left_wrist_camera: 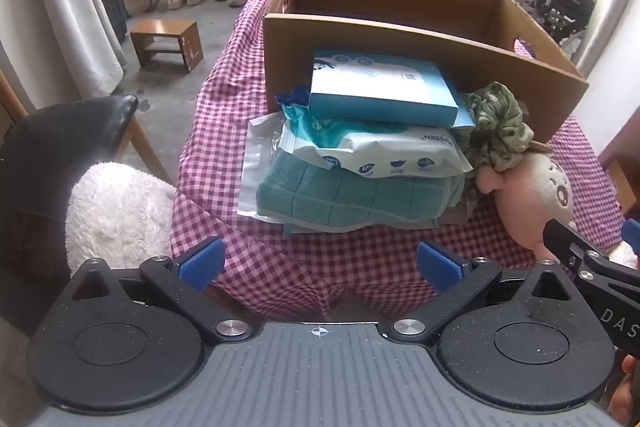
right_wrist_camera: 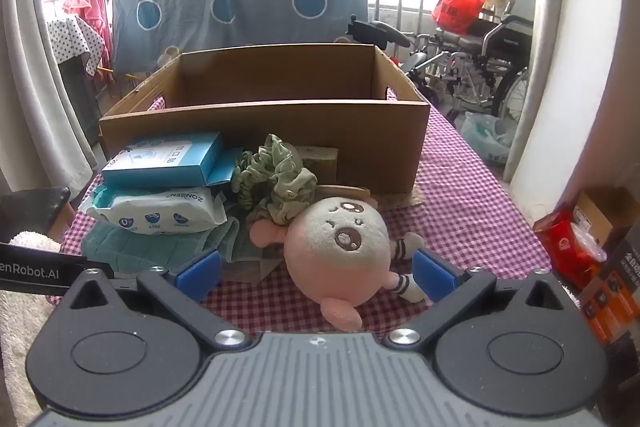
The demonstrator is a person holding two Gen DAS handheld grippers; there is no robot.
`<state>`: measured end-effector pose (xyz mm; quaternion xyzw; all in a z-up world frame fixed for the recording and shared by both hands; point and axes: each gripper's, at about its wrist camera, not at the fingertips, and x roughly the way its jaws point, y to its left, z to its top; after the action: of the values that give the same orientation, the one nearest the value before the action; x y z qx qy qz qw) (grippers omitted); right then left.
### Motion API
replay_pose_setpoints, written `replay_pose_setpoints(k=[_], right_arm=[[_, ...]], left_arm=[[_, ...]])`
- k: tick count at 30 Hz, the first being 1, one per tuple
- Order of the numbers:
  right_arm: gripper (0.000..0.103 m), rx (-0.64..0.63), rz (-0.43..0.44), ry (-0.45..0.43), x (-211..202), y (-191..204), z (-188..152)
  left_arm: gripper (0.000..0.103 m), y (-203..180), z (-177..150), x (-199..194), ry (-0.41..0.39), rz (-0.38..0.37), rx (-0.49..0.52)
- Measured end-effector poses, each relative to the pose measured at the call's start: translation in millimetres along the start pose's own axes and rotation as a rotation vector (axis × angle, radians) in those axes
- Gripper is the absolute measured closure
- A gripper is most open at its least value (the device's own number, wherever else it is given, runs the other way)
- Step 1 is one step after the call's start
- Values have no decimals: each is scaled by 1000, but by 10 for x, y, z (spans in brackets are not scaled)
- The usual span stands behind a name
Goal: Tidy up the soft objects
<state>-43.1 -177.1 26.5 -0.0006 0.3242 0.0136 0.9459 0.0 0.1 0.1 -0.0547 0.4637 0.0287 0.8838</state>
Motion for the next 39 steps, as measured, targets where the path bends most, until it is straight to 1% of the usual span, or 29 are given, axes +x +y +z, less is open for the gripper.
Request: replay_pose_setpoints(k=[4, 5, 8, 12, 13, 23, 39], right_arm=[[0, 2, -11, 4, -19, 6, -11], [0, 4, -3, 33, 25, 8, 44], [0, 12, 11, 45, 27, 16, 85], [0, 17, 34, 64, 102, 10, 57], [0, 13, 37, 66, 65, 17, 87], [0, 6, 48, 68, 44, 26, 88], [0, 3, 58, 82, 52, 35, 83]], left_arm=[[0, -18, 2, 11, 1, 3, 7], [0, -31, 6, 21, 5, 8, 11], [0, 7, 19, 5, 8, 15, 4], [0, 21, 17, 6, 7, 26, -3], [0, 22, 5, 12, 7, 30, -8], [1, -1, -5, 45, 31, 61, 10], [0, -8, -11, 82, 59, 78, 9]])
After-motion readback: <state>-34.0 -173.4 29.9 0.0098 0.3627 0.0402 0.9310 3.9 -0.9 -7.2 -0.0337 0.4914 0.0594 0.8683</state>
